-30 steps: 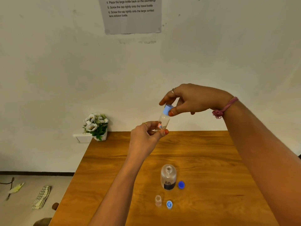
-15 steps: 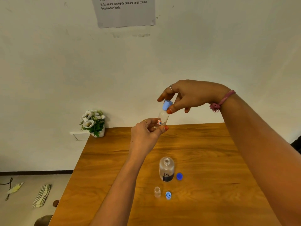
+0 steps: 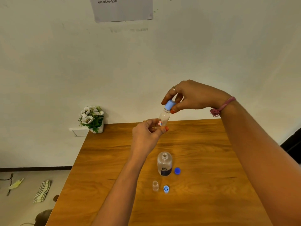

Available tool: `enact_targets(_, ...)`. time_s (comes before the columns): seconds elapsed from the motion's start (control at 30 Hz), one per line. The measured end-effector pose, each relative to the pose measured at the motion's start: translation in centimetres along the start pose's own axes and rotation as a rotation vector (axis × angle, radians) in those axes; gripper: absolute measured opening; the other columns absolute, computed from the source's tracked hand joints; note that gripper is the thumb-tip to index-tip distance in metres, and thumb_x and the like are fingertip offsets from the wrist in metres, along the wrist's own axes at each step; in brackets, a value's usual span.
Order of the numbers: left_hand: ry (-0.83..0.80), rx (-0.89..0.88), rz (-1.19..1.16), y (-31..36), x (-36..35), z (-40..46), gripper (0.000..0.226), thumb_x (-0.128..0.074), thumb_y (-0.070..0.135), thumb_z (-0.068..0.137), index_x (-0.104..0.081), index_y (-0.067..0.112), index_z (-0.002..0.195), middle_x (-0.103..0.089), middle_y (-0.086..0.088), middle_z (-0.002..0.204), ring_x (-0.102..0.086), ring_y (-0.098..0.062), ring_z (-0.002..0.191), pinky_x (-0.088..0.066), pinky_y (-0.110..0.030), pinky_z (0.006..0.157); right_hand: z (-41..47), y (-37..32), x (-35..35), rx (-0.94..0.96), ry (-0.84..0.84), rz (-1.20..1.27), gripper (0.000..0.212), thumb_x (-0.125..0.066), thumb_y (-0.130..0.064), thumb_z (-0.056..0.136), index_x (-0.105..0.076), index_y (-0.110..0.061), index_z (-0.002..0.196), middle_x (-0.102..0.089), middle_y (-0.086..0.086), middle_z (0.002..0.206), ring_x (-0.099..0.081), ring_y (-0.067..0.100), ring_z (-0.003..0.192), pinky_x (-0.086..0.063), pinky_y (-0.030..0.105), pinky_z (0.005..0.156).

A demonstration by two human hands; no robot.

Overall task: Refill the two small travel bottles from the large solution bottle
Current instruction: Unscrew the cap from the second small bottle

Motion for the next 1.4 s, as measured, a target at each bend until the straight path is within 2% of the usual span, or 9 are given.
enact_targets(0.07,0.0,0.011,0.0,-0.3,-0.2,-0.1,0.047,-0.074,0.035,0.077,-0.063,0.018,0.119,-0.066,0.007,0.096,-0.057,-0.001,0.076,-0.04,-0.009,0.059,-1.0,0.9,0.2,-0.012,0.095,0.121,0.033,-0.075,-0.015,0.077,-0.065,-0.032,0.103,-0.062,-0.01,0.104,-0.064,0.009,0.085,-0.048,0.019,0.078)
enact_targets(0.2,0.016,0.036,-0.04,-1.0,-0.8,-0.4,0.044,-0.077,0.034,0.076,-0.065,0.017,0.114,-0.069,0.008,0.095,-0.061,-0.001,0.078,-0.046,-0.009,0.06,-3.1,3.5,-1.5,-0.075,0.24,0.451,0.039,-0.073,-0.011,0.079,-0.061,-0.027,0.112,-0.065,-0.013,0.104,-0.067,0.003,0.085,-0.047,0.007,0.079)
enact_targets(0.37,-0.002,0.078,-0.098,-2.6,-3.0,-1.9,0.043,-0.075,0.025,0.079,-0.061,0.017,0.119,-0.068,0.01,0.091,-0.064,-0.003,0.078,-0.05,-0.009,0.061,-5.6,6.7,-6.2,-0.158,0.342,0.774,0.038,-0.069,-0.005,0.082,-0.06,-0.016,0.117,-0.069,0.003,0.105,-0.068,0.01,0.093,-0.053,0.02,0.083)
enact_targets(0.5,-0.039,0.098,-0.122,-3.5,-5.4,-3.2,0.046,-0.074,0.02,0.08,-0.055,0.023,0.122,-0.066,0.014,0.099,-0.065,-0.002,0.084,-0.054,-0.016,0.071,-7.4,8.6,-9.8,-0.25,0.397,0.887,0.036,-0.07,-0.003,0.08,-0.059,-0.019,0.11,-0.069,0.001,0.104,-0.068,0.007,0.092,-0.054,0.018,0.079)
enact_targets(0.83,-0.093,0.181,-0.087,-6.3,-10.0,-6.2,0.042,-0.077,0.027,0.077,-0.057,0.022,0.114,-0.065,0.009,0.108,-0.064,-0.004,0.089,-0.05,-0.013,0.068,-11.8,12.9,-16.4,-0.435,0.502,0.818,0.034,-0.076,-0.012,0.075,-0.059,-0.02,0.103,-0.066,-0.002,0.105,-0.062,0.011,0.098,-0.053,0.025,0.08)
enact_targets(0.97,-0.103,0.198,0.018,-8.4,-11.9,-7.5,0.042,-0.078,0.029,0.076,-0.057,0.02,0.111,-0.066,0.008,0.102,-0.064,-0.006,0.088,-0.054,-0.022,0.072,-13.2,14.4,-19.2,-0.49,0.484,0.808,0.033,-0.077,-0.013,0.075,-0.059,-0.021,0.102,-0.066,-0.006,0.101,-0.062,0.007,0.094,-0.054,0.025,0.079)
enact_targets(1.1,-0.153,0.26,0.119,-10.9,-13.9,-9.0,0.042,-0.076,0.037,0.076,-0.054,0.024,0.11,-0.066,0.007,0.106,-0.069,-0.017,0.079,-0.058,-0.042,0.067,-14.1,15.7,-22.3,-0.55,0.431,0.822,0.035,-0.078,-0.012,0.074,-0.061,-0.02,0.104,-0.067,-0.004,0.1,-0.064,0.009,0.094,-0.054,0.027,0.081)
enact_targets(1.2,-0.191,0.291,0.166,-12.3,-15.4,-10.0,0.051,-0.072,0.037,0.081,-0.048,0.026,0.124,-0.062,0.014,0.105,-0.068,-0.013,0.068,-0.055,-0.028,0.057,-14.8,16.6,-25.1,-0.621,0.352,0.795,0.04,-0.077,-0.013,0.075,-0.06,-0.017,0.11,-0.067,-0.001,0.104,-0.063,0.008,0.095,-0.053,0.023,0.082)
enact_targets(1.4,-0.213,0.369,0.221,-14.6,-18.2,-10.6,0.034,-0.071,0.032,0.082,-0.053,0.026,0.11,-0.063,0.004,0.108,-0.067,-0.017,0.084,-0.055,-0.033,0.076,-15.9,17.5,-29.4,-0.691,0.264,0.735,0.042,-0.075,-0.01,0.077,-0.059,-0.015,0.115,-0.063,-0.002,0.112,-0.06,0.006,0.1,-0.047,0.014,0.081)
Point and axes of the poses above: each hand's wrist, its own z-axis towards the middle knuckle, its own x-axis out of the back of the hand, y = z × x, the point moved 5 cm from there along z, towards the middle knuckle
